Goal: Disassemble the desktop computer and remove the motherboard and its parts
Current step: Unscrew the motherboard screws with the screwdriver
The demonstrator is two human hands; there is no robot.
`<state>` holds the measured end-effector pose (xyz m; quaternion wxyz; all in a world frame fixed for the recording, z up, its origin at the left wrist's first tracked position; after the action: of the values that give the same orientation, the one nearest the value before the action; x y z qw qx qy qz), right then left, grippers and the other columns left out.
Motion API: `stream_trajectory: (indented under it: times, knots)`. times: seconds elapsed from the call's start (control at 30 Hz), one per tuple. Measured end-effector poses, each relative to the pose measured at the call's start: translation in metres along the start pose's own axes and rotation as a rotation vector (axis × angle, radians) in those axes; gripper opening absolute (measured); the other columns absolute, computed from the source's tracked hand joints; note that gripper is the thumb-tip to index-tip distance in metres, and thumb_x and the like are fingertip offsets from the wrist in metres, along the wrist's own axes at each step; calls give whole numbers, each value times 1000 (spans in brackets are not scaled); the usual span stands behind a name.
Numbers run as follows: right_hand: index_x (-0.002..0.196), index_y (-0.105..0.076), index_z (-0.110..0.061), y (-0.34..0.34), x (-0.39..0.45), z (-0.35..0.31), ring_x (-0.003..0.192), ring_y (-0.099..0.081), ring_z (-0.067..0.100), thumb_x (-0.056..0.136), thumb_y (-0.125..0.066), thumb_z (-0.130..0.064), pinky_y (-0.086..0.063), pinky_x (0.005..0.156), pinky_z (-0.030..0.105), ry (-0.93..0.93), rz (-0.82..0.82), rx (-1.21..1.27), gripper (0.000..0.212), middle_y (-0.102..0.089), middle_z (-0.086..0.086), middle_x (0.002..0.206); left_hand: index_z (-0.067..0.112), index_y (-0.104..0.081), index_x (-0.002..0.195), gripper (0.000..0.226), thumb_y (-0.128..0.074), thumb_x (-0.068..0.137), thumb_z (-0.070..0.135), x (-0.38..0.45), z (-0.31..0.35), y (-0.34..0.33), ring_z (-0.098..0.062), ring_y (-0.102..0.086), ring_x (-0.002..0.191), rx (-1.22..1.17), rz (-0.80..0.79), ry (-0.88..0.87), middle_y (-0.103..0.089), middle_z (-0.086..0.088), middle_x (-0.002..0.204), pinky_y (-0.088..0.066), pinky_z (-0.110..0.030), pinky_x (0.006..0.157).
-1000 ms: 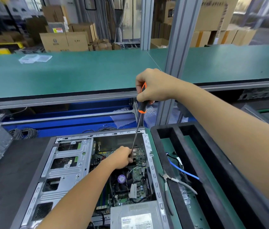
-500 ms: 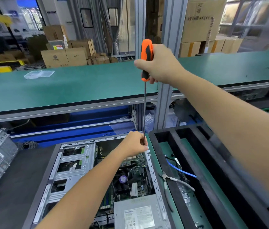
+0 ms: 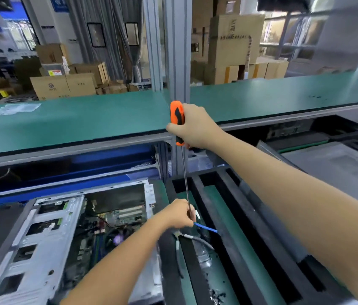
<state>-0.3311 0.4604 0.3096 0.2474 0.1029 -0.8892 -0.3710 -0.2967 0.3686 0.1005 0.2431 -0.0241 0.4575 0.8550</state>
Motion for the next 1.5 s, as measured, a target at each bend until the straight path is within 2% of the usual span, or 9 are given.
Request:
stream_trajectory:
  times: [0.07,0.3,0.67,0.9,1.0,1.1,1.23,1.37,1.5]
  knots:
    - [76,-38,-10,4,-13,18,56,-52,25,86,-61,-17,-48,55,37,-10,-37,11,26,-46,11,67,7,-75,89,20,-59,77,1,5,13,-19,-4,-54,61,21,-56,2,-69,-5,81,-43,-7,57]
    - [73,-42,-9,5,-51,70,47,-49,21,83,-60,-12,-49,53,37,-59,-176,81,20,-50,9,56,11,-72,92,17,-70,76,7,17,27,-89,-15,-57,73,59,-276,74,-66,-2,80,-53,-32,74]
    - [71,-38,-11,4,-50,77,49,-48,22,83,-60,-13,-52,57,41,-58,-191,130,25,-47,8,57,9,-74,82,11,-64,78,12,17,33,-88,-14,-58,68,-4,-248,112,-73,-11,87,-52,-32,68]
    - [74,-35,-14,14,-15,26,58,-50,23,85,-60,-21,-42,44,25,89,4,92,27,-41,5,66,8,-75,84,10,-66,81,12,2,31,-21,-1,-57,64,37,-50,58,-68,1,81,-44,-12,60]
    - [79,-37,-12,13,4,-8,59,-46,20,87,-60,-23,-47,53,33,165,85,96,26,-39,1,66,9,-73,78,8,-66,81,11,-18,17,18,-3,-58,69,57,55,43,-72,-3,89,-45,-13,65]
    - [76,-35,-18,6,20,-47,53,-42,12,90,-59,-24,-42,45,16,243,142,122,28,-34,-5,66,3,-72,78,12,-67,82,13,-43,-10,54,-9,-59,69,56,167,49,-72,-5,87,-48,-20,66]
    - [91,-41,-10,-21,36,-90,59,-61,22,92,-58,-23,-47,44,18,274,104,167,21,-43,4,71,2,-73,82,20,-66,86,20,-78,-59,86,-16,-61,69,45,214,97,-71,-6,86,-54,-35,70]
    - [91,-42,-8,-66,43,-117,69,-68,32,90,-59,-21,-53,47,25,250,7,180,22,-50,15,80,9,-75,79,16,-68,85,22,-102,-107,96,2,-57,57,43,164,112,-67,10,77,-48,-22,57]
    - [78,-44,-8,-101,44,-126,59,-65,37,85,-63,-15,-49,41,26,212,-85,168,21,-60,35,84,7,-75,82,18,-68,86,23,-111,-143,91,-2,-60,70,89,72,108,-68,7,84,-45,-20,67]
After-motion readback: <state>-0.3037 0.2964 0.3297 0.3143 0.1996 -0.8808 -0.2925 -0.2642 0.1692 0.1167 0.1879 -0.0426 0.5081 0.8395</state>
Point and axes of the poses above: each hand's wrist, its own x-axis towards the middle knuckle, its own y-axis out of the back of the hand, z = x × y, the point moved 1 cm from there along x, towards the middle knuckle
